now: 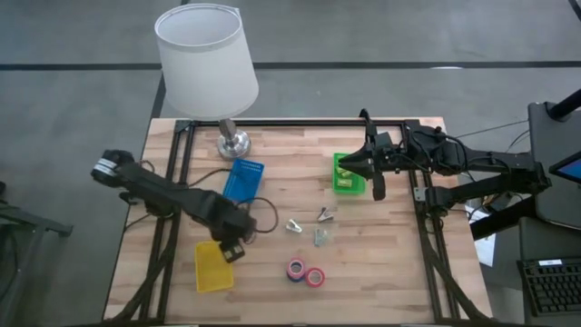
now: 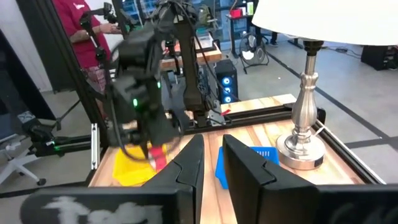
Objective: Pick and place Stapler, Stapler remover, tape
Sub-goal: Put the top orange tape into the yellow bin, then put the pink tape into the yellow bin
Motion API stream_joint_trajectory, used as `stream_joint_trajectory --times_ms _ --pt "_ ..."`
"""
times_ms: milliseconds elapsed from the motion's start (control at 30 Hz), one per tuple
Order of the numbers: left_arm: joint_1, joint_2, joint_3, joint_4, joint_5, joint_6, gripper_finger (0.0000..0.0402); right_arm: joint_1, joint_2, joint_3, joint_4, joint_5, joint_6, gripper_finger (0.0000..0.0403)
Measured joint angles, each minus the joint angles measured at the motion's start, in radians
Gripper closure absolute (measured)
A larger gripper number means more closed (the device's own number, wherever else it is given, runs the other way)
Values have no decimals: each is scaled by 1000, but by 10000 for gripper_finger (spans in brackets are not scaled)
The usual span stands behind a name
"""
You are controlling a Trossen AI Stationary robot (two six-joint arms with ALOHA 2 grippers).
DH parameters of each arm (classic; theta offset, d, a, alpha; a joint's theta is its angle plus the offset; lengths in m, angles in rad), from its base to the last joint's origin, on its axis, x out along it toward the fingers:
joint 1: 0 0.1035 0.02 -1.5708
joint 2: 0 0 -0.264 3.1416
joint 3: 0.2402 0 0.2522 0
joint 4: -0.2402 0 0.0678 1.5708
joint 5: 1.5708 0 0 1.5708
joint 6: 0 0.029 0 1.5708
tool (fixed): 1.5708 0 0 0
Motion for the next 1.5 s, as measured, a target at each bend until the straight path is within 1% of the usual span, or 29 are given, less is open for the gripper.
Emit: stream_joint_trajectory --times_ms 100,233,367,433,567,733,833,1000,1100,1200,1367,1500 --pt "-49 -57 2 -99 0 -1 273 0 0 0 -1 0 -2 343" --pt "-95 -78 -1 -186 -5 28 290 0 0 0 -1 1 -5 341" --pt "-108 -43 -4 -172 -8 107 295 0 0 0 -2 1 -8 346" --pt "-108 -15 -18 -149 -4 131 288 0 0 0 -2 2 -12 349" --pt "-123 38 -79 -82 65 135 275 0 0 0 -2 2 -23 350" --pt "-131 79 -156 -18 66 152 292 0 0 0 -2 2 -20 344" --pt "-131 95 -186 -14 70 185 293 0 0 0 -2 2 -18 340" --pt "-131 103 -213 21 71 203 255 0 0 0 -3 2 -18 337" --pt "-131 103 -214 30 71 185 240 0 0 0 -2 2 -16 342" --pt "-131 99 -209 43 80 156 237 0 0 0 -2 2 -21 346" --pt "-131 77 -162 18 204 131 238 0 0 0 -3 2 -23 351" --pt "-131 30 -109 -36 199 82 237 0 0 0 -3 2 -23 347"
